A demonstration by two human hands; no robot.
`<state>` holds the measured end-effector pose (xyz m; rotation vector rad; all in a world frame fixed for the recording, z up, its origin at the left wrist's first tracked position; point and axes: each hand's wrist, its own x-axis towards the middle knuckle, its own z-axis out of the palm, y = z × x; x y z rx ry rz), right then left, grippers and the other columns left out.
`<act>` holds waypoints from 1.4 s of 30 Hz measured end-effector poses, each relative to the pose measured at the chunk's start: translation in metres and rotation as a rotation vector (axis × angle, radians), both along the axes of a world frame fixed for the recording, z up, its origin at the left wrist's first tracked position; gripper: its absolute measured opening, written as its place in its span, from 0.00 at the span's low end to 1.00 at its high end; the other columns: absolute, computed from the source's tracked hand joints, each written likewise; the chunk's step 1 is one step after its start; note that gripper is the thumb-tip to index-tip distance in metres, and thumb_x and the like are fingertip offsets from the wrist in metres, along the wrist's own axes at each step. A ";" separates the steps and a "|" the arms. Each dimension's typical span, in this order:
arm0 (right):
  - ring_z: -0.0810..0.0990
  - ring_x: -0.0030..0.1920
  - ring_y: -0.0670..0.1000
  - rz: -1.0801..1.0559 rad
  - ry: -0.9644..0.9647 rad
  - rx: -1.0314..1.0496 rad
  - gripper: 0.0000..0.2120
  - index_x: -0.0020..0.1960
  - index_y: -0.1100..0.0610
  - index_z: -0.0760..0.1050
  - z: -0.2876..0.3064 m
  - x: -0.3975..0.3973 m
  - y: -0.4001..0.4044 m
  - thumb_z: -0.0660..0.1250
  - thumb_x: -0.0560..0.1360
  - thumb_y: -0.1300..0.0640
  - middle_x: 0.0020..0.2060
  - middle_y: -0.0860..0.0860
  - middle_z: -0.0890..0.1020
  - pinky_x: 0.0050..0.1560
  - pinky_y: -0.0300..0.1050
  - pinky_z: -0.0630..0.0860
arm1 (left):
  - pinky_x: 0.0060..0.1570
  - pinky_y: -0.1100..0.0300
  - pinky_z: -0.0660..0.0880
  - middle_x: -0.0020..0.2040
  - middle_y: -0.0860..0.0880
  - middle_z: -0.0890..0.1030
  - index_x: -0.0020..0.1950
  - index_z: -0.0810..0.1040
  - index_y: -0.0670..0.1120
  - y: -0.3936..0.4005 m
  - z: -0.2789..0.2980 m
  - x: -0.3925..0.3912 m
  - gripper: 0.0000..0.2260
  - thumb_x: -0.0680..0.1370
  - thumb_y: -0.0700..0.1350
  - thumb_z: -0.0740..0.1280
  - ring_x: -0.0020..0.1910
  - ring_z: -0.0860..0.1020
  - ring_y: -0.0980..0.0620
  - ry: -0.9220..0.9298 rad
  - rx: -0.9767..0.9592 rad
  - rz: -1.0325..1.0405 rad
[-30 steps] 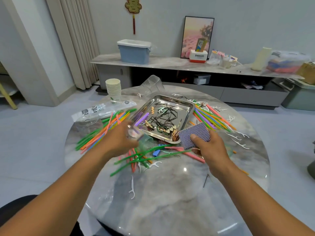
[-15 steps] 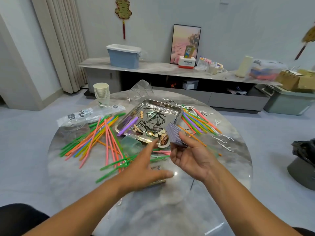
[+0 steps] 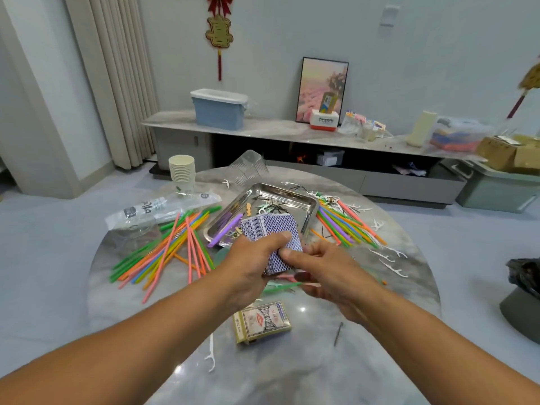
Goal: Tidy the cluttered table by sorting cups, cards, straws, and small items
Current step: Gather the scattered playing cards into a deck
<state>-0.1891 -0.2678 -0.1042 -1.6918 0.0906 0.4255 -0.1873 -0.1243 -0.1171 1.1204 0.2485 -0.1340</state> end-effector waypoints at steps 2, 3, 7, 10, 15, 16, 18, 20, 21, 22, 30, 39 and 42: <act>0.79 0.42 0.52 0.039 -0.070 0.008 0.14 0.43 0.54 0.75 0.001 0.005 -0.004 0.80 0.70 0.52 0.41 0.57 0.84 0.44 0.48 0.75 | 0.51 0.43 0.82 0.53 0.37 0.85 0.61 0.79 0.36 0.001 0.004 -0.001 0.14 0.76 0.37 0.72 0.51 0.85 0.39 0.044 0.009 -0.044; 0.78 0.42 0.52 0.060 -0.066 0.010 0.13 0.43 0.54 0.75 -0.003 0.007 -0.005 0.79 0.70 0.53 0.40 0.56 0.83 0.43 0.46 0.74 | 0.53 0.42 0.81 0.52 0.37 0.85 0.61 0.80 0.37 0.003 0.003 -0.002 0.14 0.75 0.37 0.73 0.52 0.84 0.38 0.062 0.019 -0.054; 0.76 0.34 0.47 0.011 -0.013 0.044 0.09 0.43 0.58 0.78 -0.028 0.013 -0.004 0.76 0.74 0.55 0.37 0.53 0.82 0.35 0.39 0.74 | 0.50 0.48 0.82 0.51 0.40 0.86 0.60 0.81 0.41 0.007 -0.013 -0.008 0.14 0.74 0.40 0.74 0.50 0.85 0.41 0.154 -0.050 -0.060; 0.78 0.32 0.46 -0.057 0.011 0.075 0.10 0.39 0.56 0.78 -0.037 0.022 -0.004 0.74 0.76 0.55 0.36 0.54 0.83 0.34 0.38 0.76 | 0.45 0.51 0.82 0.51 0.39 0.86 0.59 0.79 0.40 0.011 -0.017 -0.006 0.10 0.80 0.41 0.67 0.47 0.84 0.43 0.222 -0.199 -0.045; 0.86 0.39 0.58 -0.240 -0.121 0.102 0.09 0.43 0.62 0.73 -0.040 0.032 -0.004 0.70 0.79 0.59 0.40 0.59 0.86 0.40 0.50 0.85 | 0.37 0.50 0.82 0.50 0.38 0.86 0.59 0.78 0.39 0.017 -0.023 0.002 0.10 0.79 0.32 0.64 0.48 0.85 0.42 0.227 -0.143 0.036; 0.85 0.40 0.61 -0.264 -0.253 0.029 0.10 0.42 0.62 0.71 -0.041 0.033 -0.003 0.70 0.79 0.61 0.37 0.56 0.84 0.41 0.55 0.84 | 0.36 0.50 0.82 0.50 0.39 0.86 0.59 0.78 0.40 0.017 -0.026 0.004 0.11 0.79 0.32 0.65 0.49 0.84 0.41 0.235 -0.117 0.068; 0.80 0.36 0.57 -0.211 -0.544 -0.244 0.11 0.39 0.58 0.69 -0.045 0.030 0.002 0.69 0.77 0.60 0.31 0.49 0.78 0.38 0.55 0.79 | 0.38 0.50 0.82 0.50 0.39 0.85 0.60 0.78 0.41 0.015 -0.030 0.005 0.12 0.78 0.32 0.67 0.49 0.84 0.41 0.258 -0.089 0.103; 0.75 0.38 0.53 -0.039 -0.761 -0.532 0.09 0.41 0.53 0.70 -0.053 0.023 0.009 0.68 0.76 0.56 0.37 0.47 0.76 0.39 0.55 0.75 | 0.39 0.50 0.82 0.49 0.39 0.85 0.59 0.79 0.38 0.011 -0.032 0.006 0.12 0.77 0.31 0.68 0.46 0.84 0.42 0.268 -0.084 0.103; 0.74 0.40 0.52 0.055 -0.829 -0.630 0.08 0.43 0.52 0.70 -0.057 0.020 0.012 0.67 0.77 0.53 0.41 0.46 0.74 0.40 0.56 0.74 | 0.40 0.50 0.83 0.47 0.39 0.85 0.58 0.80 0.37 0.009 -0.033 0.006 0.11 0.76 0.30 0.67 0.44 0.83 0.43 0.263 -0.085 0.090; 0.73 0.42 0.51 0.136 -0.860 -0.674 0.08 0.45 0.51 0.69 -0.060 0.017 0.014 0.66 0.78 0.50 0.43 0.46 0.72 0.41 0.56 0.74 | 0.40 0.51 0.82 0.44 0.39 0.85 0.55 0.81 0.36 0.009 -0.033 0.005 0.10 0.75 0.29 0.67 0.42 0.83 0.44 0.256 -0.080 0.078; 0.85 0.42 0.50 -0.052 -0.422 -0.172 0.12 0.48 0.47 0.74 -0.056 0.024 0.012 0.77 0.73 0.49 0.41 0.50 0.85 0.45 0.51 0.82 | 0.37 0.52 0.82 0.49 0.41 0.86 0.58 0.83 0.41 0.021 -0.030 0.006 0.11 0.76 0.38 0.72 0.46 0.86 0.44 0.217 -0.082 -0.001; 0.86 0.43 0.50 -0.134 0.056 0.153 0.09 0.59 0.58 0.81 -0.056 0.035 0.000 0.68 0.80 0.61 0.48 0.54 0.88 0.42 0.44 0.80 | 0.50 0.41 0.82 0.53 0.37 0.85 0.64 0.76 0.37 0.017 -0.035 0.009 0.15 0.78 0.29 0.64 0.53 0.84 0.37 0.189 -0.146 -0.067; 0.86 0.45 0.53 -0.144 0.103 0.211 0.10 0.60 0.61 0.80 -0.056 0.035 -0.001 0.70 0.79 0.60 0.49 0.57 0.87 0.42 0.46 0.83 | 0.42 0.48 0.83 0.49 0.40 0.86 0.60 0.79 0.39 0.014 -0.035 0.008 0.14 0.76 0.29 0.67 0.46 0.86 0.42 0.167 -0.037 -0.043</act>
